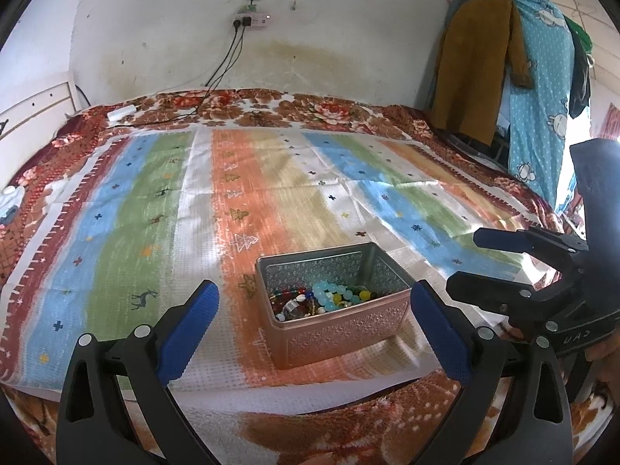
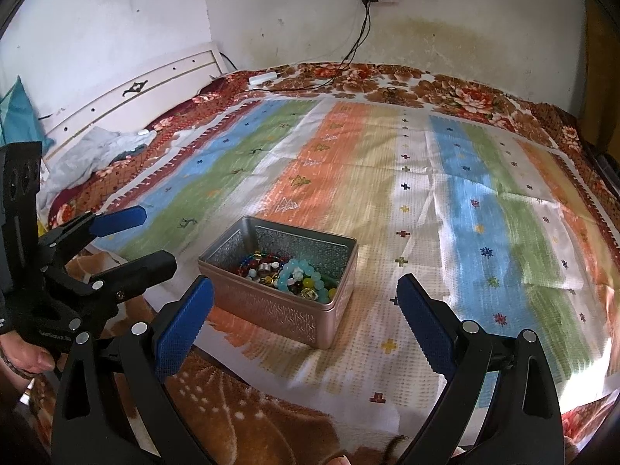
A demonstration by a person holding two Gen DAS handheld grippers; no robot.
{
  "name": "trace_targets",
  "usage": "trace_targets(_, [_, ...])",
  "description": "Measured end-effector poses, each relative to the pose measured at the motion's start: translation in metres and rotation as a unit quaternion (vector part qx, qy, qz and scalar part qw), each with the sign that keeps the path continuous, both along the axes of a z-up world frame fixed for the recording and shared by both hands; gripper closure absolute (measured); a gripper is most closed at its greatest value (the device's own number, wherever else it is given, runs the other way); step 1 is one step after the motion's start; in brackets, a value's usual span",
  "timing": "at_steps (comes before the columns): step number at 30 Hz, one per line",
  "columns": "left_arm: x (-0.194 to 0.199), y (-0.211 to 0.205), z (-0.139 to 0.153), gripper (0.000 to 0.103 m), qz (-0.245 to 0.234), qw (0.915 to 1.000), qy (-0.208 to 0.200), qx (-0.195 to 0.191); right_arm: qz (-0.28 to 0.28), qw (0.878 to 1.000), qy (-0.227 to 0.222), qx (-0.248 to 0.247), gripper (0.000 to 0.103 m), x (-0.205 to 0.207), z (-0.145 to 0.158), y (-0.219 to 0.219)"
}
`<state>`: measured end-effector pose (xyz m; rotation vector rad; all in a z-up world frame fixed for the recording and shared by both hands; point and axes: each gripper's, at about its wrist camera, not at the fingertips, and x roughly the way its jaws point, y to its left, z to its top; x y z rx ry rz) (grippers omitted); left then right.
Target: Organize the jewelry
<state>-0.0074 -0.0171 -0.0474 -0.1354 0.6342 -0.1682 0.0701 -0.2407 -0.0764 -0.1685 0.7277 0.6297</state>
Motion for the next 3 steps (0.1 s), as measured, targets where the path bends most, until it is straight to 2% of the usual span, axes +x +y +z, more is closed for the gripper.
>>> trace_targets(3, [0.0007, -0.0002, -0.0009, 0.006, -0.001, 1.0000, 0.003, 0.000, 0.000, 1.000, 0.000, -0.001, 0.007, -0.0007, -0.0011, 0.0001])
